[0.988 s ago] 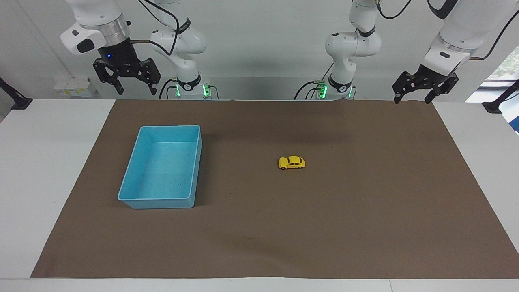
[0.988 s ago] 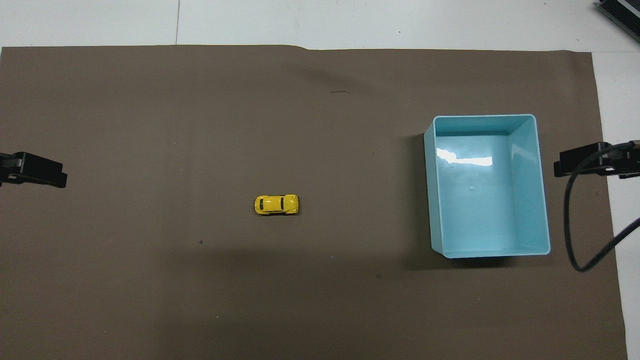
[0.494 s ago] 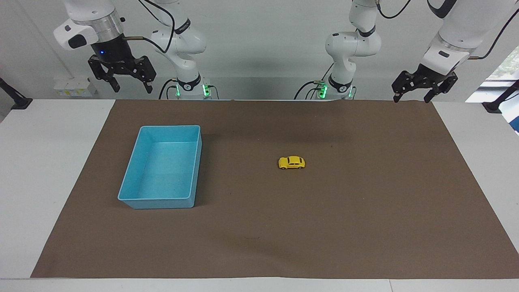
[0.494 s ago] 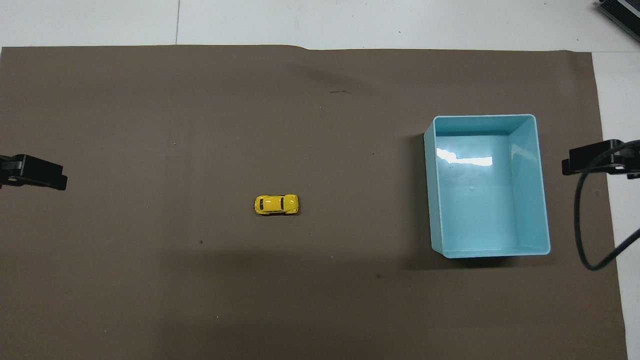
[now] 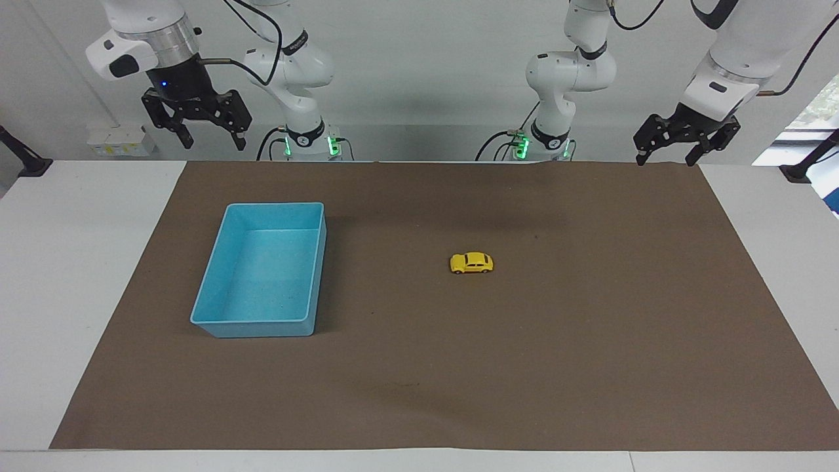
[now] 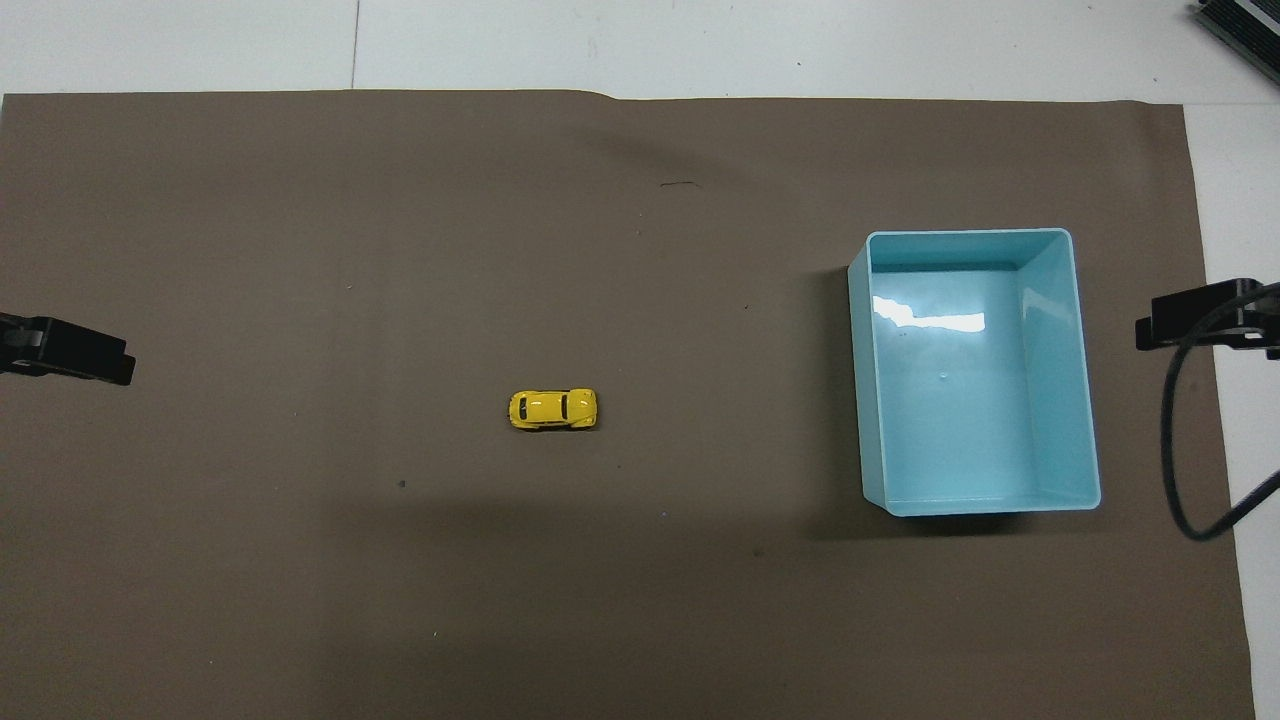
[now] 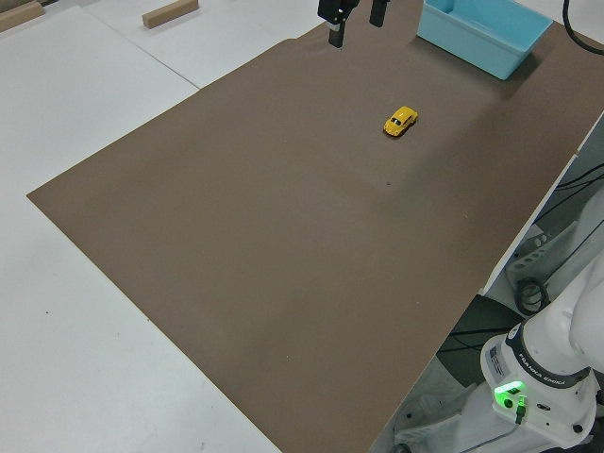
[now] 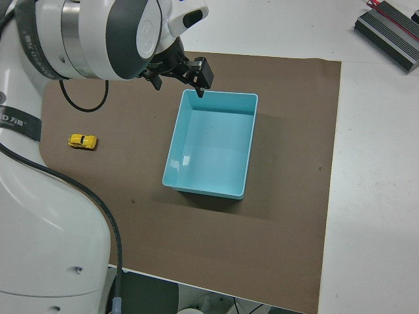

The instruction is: Wind up and store yellow beetle car

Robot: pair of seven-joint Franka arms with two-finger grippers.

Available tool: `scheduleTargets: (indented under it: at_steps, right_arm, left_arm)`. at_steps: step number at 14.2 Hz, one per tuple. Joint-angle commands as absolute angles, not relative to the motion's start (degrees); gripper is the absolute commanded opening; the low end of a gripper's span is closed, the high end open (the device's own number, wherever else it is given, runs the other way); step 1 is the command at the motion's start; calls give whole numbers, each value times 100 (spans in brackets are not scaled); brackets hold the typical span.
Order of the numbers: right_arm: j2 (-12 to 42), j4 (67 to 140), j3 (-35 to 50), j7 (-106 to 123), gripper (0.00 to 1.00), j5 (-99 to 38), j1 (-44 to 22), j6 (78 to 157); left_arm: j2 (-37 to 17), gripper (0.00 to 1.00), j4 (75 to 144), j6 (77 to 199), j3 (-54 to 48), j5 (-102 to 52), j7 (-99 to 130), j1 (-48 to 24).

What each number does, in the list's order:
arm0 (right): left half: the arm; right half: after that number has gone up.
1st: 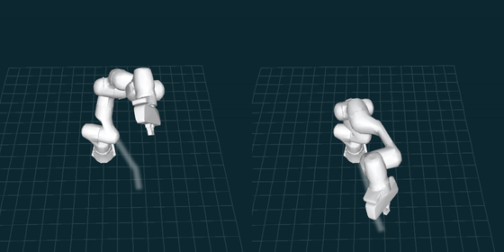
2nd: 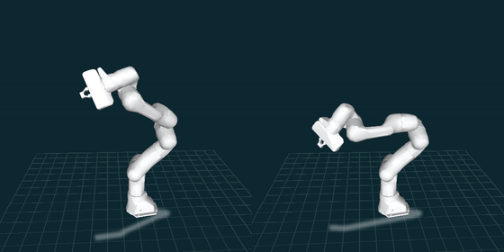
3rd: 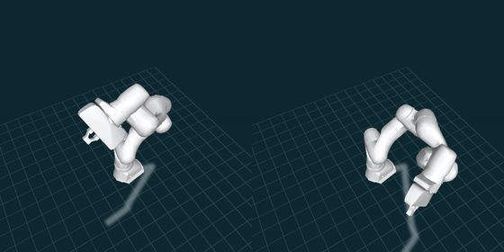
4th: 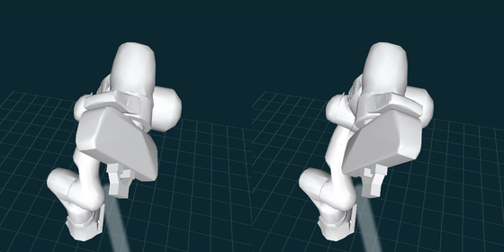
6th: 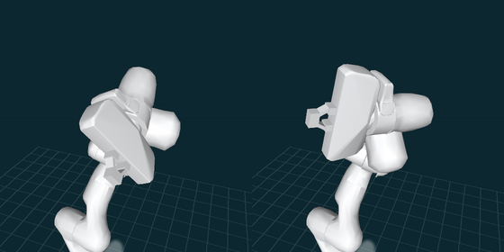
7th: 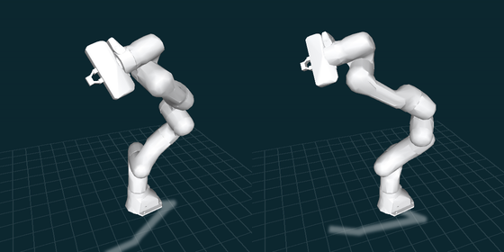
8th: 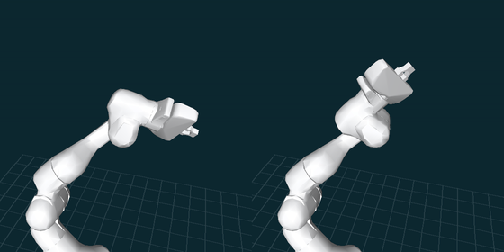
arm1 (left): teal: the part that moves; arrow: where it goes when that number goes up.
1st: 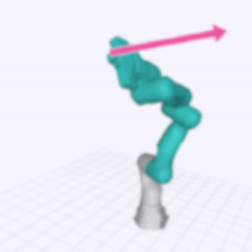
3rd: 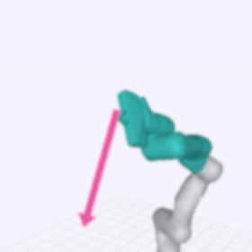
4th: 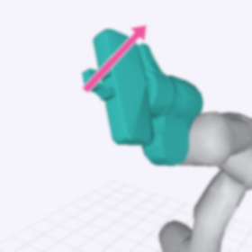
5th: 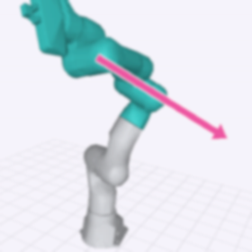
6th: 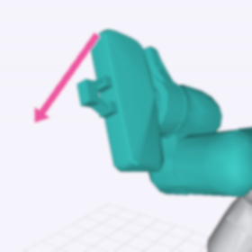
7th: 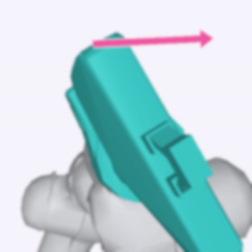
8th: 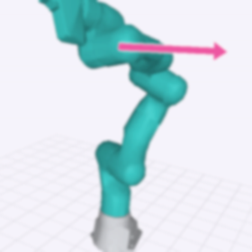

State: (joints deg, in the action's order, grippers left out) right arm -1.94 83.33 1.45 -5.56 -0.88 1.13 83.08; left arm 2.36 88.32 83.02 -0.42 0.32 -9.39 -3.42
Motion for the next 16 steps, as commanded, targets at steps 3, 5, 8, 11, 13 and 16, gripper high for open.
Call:
scheduleTargets:
  at_steps: [3, 5, 8, 11, 13, 16]
  right_arm:
    - [-272, 8350, 149, -633, 100, -176, 149, 8235]
    - [-272, 8350, 149, -633, 100, -176, 149, 8235]
    - [-272, 8358, 149, -633, 100, -176, 158, 8235]
    - [-272, 8350, 149, -633, 100, -176, 158, 8235]
    - [-272, 8350, 149, -633, 100, -176, 158, 8235]
    - [-272, 8350, 149, -633, 100, -176, 149, 8235]
  left_arm:
    - [343, 100, 8982, 8288, -9, -228, -2475, -501]
    - [334, 100, 8991, 8306, -9, -386, -3143, -510]
    - [211, 100, 9009, 8376, -18, -536, -4373, -667]
    - [79, 100, 9148, 8813, -9, -536, -5471, -1010]
    - [79, 100, 9395, 9279, -17, -545, -6298, -1125]
    - [1, 100, 9772, 9789, -18, -711, -7002, -1222]
